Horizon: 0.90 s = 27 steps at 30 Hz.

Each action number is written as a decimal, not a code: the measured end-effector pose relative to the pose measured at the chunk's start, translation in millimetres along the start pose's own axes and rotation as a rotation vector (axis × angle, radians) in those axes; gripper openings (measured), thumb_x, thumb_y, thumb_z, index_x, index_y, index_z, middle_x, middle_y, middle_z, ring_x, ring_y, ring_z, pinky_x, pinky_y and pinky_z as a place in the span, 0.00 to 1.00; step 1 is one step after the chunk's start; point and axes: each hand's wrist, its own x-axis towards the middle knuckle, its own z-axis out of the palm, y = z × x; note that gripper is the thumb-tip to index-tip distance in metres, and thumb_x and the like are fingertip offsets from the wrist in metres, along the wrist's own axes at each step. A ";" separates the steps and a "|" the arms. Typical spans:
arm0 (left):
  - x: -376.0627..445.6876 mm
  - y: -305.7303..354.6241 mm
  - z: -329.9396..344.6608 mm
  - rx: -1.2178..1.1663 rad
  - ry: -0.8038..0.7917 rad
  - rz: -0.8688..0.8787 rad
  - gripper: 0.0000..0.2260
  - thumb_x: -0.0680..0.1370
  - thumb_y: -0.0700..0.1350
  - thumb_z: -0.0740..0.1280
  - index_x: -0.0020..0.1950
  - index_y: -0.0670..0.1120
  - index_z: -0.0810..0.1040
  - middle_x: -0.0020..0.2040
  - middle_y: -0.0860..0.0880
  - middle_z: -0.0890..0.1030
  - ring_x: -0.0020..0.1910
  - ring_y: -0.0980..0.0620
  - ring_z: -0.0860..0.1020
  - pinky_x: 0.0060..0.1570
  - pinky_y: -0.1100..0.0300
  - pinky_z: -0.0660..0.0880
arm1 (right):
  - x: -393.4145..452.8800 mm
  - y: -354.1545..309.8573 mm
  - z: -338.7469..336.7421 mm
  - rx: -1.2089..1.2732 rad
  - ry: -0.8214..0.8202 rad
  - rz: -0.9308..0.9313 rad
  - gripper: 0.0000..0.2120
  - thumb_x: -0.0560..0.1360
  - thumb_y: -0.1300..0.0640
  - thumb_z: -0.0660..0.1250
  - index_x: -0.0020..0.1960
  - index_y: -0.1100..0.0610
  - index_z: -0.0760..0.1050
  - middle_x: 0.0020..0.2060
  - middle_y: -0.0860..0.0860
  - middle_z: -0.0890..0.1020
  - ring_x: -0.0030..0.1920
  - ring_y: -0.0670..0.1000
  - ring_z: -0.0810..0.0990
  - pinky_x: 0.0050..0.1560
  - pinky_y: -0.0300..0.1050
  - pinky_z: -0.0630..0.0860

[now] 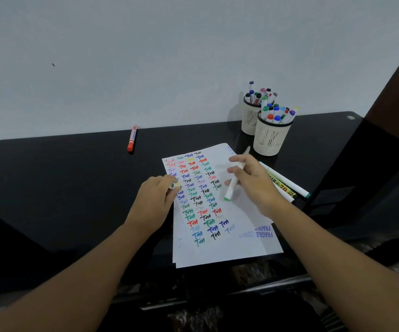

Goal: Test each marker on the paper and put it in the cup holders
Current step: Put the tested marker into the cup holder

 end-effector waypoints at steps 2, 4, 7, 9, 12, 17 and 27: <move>1.4 -1.5 -2.3 -0.039 0.041 -0.009 0.09 0.82 0.50 0.64 0.59 0.49 0.77 0.55 0.53 0.75 0.54 0.56 0.72 0.53 0.59 0.73 | -0.9 -3.4 4.3 -0.002 -0.047 0.000 0.17 0.83 0.56 0.66 0.67 0.39 0.69 0.57 0.51 0.83 0.42 0.48 0.86 0.52 0.46 0.82; 4.9 1.7 -9.3 -0.118 0.070 -0.050 0.06 0.83 0.49 0.64 0.58 0.50 0.76 0.56 0.55 0.75 0.52 0.59 0.74 0.50 0.64 0.74 | -5.3 -7.8 8.8 -0.188 -0.110 -0.066 0.22 0.82 0.51 0.68 0.71 0.38 0.63 0.49 0.45 0.85 0.42 0.46 0.83 0.49 0.44 0.80; 11.8 6.9 -20.8 -0.154 0.067 -0.076 0.05 0.83 0.48 0.65 0.57 0.50 0.77 0.52 0.54 0.79 0.47 0.60 0.78 0.43 0.70 0.72 | -8.0 -12.9 16.0 -0.421 -0.136 -0.163 0.14 0.81 0.46 0.69 0.66 0.43 0.73 0.51 0.41 0.85 0.48 0.43 0.82 0.49 0.43 0.76; 15.9 9.2 -27.8 -0.125 0.066 -0.073 0.07 0.82 0.49 0.67 0.57 0.48 0.79 0.48 0.54 0.78 0.43 0.58 0.76 0.40 0.69 0.68 | -7.9 -14.6 17.1 -0.463 -0.144 -0.222 0.10 0.82 0.46 0.67 0.64 0.40 0.77 0.50 0.41 0.84 0.49 0.43 0.81 0.47 0.42 0.74; 21.0 8.6 -36.6 -0.090 0.022 -0.061 0.10 0.80 0.51 0.68 0.58 0.48 0.81 0.43 0.54 0.75 0.39 0.56 0.74 0.37 0.67 0.66 | -8.9 -19.5 17.3 -0.543 -0.169 -0.291 0.13 0.83 0.46 0.65 0.67 0.40 0.78 0.49 0.40 0.83 0.50 0.43 0.79 0.49 0.41 0.75; 23.3 5.4 -42.6 -0.040 0.002 -0.016 0.13 0.80 0.51 0.68 0.60 0.46 0.82 0.41 0.55 0.73 0.38 0.56 0.73 0.36 0.68 0.62 | -7.4 -22.8 18.7 -0.664 -0.201 -0.359 0.15 0.83 0.47 0.65 0.69 0.43 0.78 0.64 0.41 0.82 0.59 0.45 0.78 0.58 0.45 0.76; 22.1 12.8 -47.9 -0.017 -0.067 0.137 0.07 0.80 0.47 0.70 0.57 0.50 0.84 0.41 0.59 0.71 0.38 0.59 0.71 0.37 0.68 0.63 | -1.8 -21.2 18.9 -0.854 -0.261 -0.425 0.15 0.83 0.45 0.65 0.69 0.38 0.76 0.62 0.44 0.81 0.60 0.48 0.78 0.58 0.48 0.77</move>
